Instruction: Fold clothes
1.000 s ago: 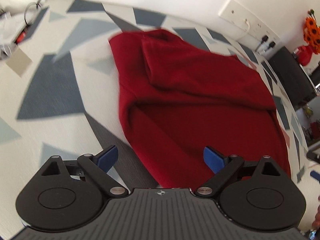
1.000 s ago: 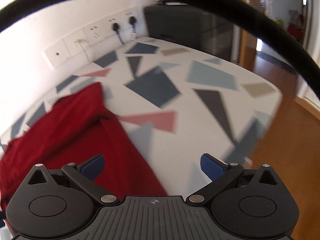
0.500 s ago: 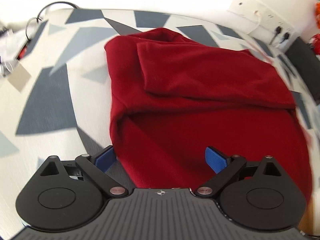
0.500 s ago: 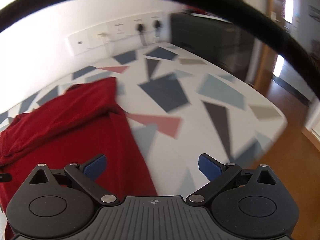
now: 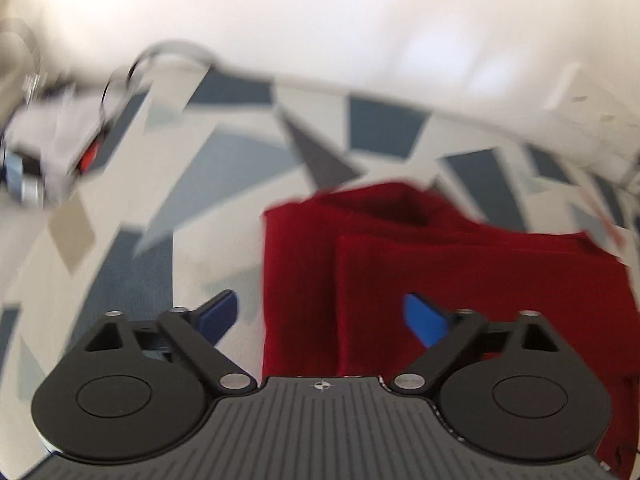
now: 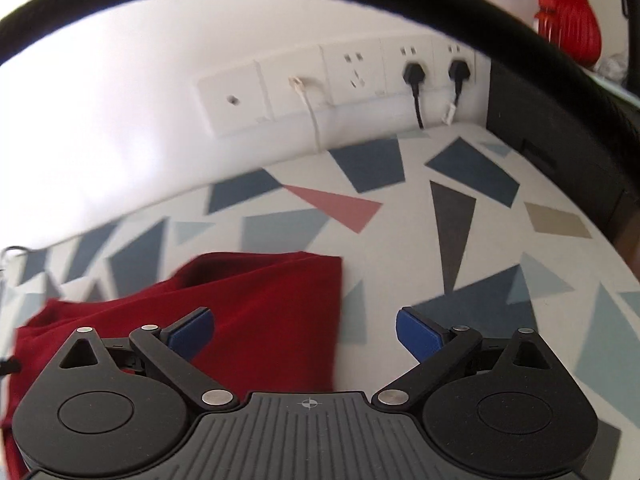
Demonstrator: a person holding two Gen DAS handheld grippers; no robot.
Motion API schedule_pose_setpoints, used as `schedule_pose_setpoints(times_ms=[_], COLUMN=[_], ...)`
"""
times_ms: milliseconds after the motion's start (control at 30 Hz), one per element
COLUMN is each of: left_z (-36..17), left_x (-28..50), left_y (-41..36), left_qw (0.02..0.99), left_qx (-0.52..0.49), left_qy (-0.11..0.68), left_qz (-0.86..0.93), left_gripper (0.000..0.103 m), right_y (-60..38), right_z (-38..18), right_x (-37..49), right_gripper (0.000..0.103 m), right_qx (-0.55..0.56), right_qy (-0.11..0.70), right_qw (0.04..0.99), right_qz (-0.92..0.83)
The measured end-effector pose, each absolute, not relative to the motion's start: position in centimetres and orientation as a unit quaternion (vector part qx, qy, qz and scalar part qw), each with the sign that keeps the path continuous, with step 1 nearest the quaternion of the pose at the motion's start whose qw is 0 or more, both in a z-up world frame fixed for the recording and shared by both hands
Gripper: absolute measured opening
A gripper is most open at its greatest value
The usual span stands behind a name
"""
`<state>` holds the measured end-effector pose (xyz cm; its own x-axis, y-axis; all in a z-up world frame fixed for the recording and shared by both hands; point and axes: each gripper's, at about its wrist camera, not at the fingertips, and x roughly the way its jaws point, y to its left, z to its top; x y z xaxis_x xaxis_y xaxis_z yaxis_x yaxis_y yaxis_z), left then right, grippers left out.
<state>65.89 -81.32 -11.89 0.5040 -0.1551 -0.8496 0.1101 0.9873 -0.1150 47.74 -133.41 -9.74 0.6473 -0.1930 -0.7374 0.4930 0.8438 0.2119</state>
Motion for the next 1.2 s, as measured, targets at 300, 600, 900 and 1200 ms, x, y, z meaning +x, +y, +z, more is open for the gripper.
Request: schedule_pose_setpoints(times_ms=[300, 600, 900, 1200], left_z=[-13.5, -13.9, -14.1, -14.3], left_x=[64.3, 65.8, 69.7, 74.0], left_y=[-82.9, -84.2, -86.0, -87.9], left_qw=[0.886, 0.894, 0.898, 0.904], left_qx=[0.025, 0.034, 0.035, 0.039], left_qy=[0.45, 0.43, 0.422, 0.411], left_qz=[-0.11, -0.117, -0.117, -0.114], left_gripper=[0.073, 0.069, 0.07, 0.075], right_y=[-130.4, -126.2, -125.4, -126.0], right_z=[-13.2, -13.6, -13.8, -14.2], right_x=[50.0, 53.8, 59.2, 63.1], right_gripper=[0.046, 0.028, 0.027, 0.027], right_qx=[0.153, 0.041, 0.007, 0.0], right_qy=[0.418, 0.414, 0.408, 0.4], right_qw=[0.885, 0.902, 0.903, 0.901], right_qz=[-0.135, -0.113, -0.134, -0.168])
